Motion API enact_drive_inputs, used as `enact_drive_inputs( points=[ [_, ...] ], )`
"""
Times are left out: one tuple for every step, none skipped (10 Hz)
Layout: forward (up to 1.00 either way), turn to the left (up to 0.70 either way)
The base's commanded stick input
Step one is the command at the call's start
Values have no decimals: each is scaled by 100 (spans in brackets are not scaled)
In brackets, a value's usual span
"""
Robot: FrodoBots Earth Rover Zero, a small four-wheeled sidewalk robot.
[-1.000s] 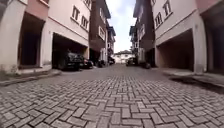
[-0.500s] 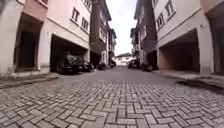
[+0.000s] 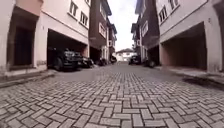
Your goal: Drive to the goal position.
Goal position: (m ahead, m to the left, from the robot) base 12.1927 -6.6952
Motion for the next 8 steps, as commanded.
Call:
enact_drive_inputs(
  points=[
    [69,3],
    [69,3],
    [69,3],
    [69,3],
    [69,3],
    [69,3],
    [69,3],
    [69,3]
  ],
)
